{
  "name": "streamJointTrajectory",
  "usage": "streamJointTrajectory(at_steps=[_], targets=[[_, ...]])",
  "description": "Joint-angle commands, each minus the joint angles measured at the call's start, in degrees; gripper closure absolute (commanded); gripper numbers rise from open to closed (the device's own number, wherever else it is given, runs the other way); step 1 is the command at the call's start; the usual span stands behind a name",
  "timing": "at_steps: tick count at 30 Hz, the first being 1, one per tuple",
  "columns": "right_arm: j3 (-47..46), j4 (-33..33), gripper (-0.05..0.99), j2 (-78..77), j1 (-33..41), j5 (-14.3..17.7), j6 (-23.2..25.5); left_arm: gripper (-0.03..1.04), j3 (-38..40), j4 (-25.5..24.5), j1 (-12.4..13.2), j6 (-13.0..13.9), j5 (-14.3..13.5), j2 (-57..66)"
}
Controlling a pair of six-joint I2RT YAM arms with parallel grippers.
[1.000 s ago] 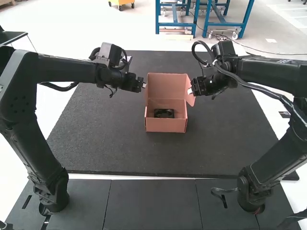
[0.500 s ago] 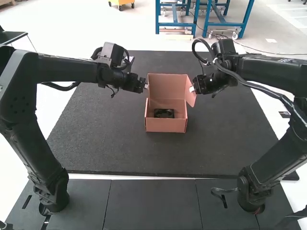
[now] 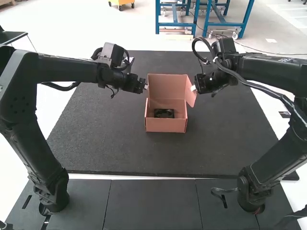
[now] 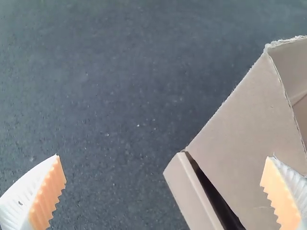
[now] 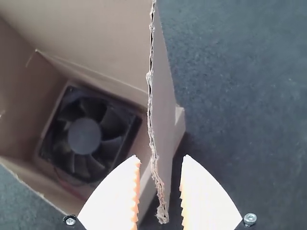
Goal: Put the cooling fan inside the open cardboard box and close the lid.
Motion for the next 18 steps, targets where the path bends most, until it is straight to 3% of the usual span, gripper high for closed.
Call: streamJointTrajectory(at_steps=[1, 18], targets=[[1.90, -0.07, 0.75, -0.14, -0.89, -1.70, 0.21, 0.05, 2.24, 0.37, -0.61, -0.58, 0.71, -0.07], [1.54, -0.33, 0.76, 1.79, -0.72, -2.14, -0.23, 0.05, 2.86, 0.37, -0.70, -0.76, 0.71, -0.24]])
